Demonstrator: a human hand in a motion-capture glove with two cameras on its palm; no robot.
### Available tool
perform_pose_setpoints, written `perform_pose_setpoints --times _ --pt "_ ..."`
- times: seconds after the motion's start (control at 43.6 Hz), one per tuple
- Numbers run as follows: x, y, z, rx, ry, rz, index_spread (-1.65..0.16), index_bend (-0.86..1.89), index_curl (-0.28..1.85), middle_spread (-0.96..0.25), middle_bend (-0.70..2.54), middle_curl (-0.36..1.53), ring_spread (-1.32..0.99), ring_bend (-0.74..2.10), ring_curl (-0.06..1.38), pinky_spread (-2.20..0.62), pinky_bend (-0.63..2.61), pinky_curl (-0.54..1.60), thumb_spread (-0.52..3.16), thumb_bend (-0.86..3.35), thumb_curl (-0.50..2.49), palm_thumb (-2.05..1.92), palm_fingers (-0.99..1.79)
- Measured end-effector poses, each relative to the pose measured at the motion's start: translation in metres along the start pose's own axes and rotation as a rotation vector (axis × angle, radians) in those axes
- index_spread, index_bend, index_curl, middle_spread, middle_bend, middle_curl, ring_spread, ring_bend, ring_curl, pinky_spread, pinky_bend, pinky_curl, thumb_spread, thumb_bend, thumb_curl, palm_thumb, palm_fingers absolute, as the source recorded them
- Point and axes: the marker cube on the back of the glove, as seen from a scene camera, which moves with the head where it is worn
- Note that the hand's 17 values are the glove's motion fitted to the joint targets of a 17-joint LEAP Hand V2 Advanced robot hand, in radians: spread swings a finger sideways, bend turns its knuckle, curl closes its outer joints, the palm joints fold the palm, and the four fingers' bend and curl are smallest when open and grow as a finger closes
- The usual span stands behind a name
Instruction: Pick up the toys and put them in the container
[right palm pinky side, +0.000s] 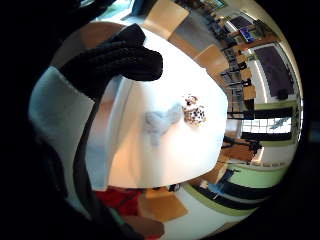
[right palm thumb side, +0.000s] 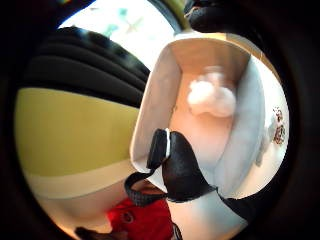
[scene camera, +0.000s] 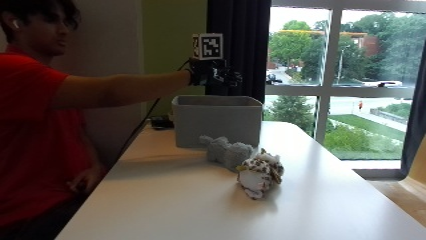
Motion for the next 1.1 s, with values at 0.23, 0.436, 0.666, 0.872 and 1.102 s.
perform_pose_setpoints --times 0.23,0.436,0.666,0.872,1.102 --pt "0.069 0.018 0.014 0.066 0.004 0.005 -0.46 0.19 0.63 -0.14 0.18 0.44 -0.09 0.46 0.24 0.00 1.04 0.38 1.12 -0.05 0.65 -0.06 -0.14" --pt "0.125 0.033 0.038 0.055 0.045 -0.036 -0.44 0.19 0.58 -0.12 0.15 0.40 -0.09 0.37 0.23 0.03 0.90 0.33 1.16 -0.05 0.53 -0.05 -0.11" --pt "0.160 0.032 0.072 0.022 0.044 0.106 -0.43 0.17 0.54 -0.11 0.13 0.35 -0.10 0.32 0.23 0.05 0.89 0.32 1.18 -0.05 0.45 -0.06 -0.07" --pt "0.187 0.030 0.113 -0.072 0.128 0.155 -0.40 0.12 0.46 -0.08 0.10 0.30 -0.03 0.21 0.22 0.08 1.14 0.38 1.15 -0.06 0.39 -0.06 -0.14" --pt "0.190 0.027 0.161 -0.197 0.176 0.213 -0.38 0.09 0.37 -0.06 0.11 0.25 0.01 0.29 0.25 0.06 1.27 0.41 1.12 -0.04 0.35 -0.03 -0.12"
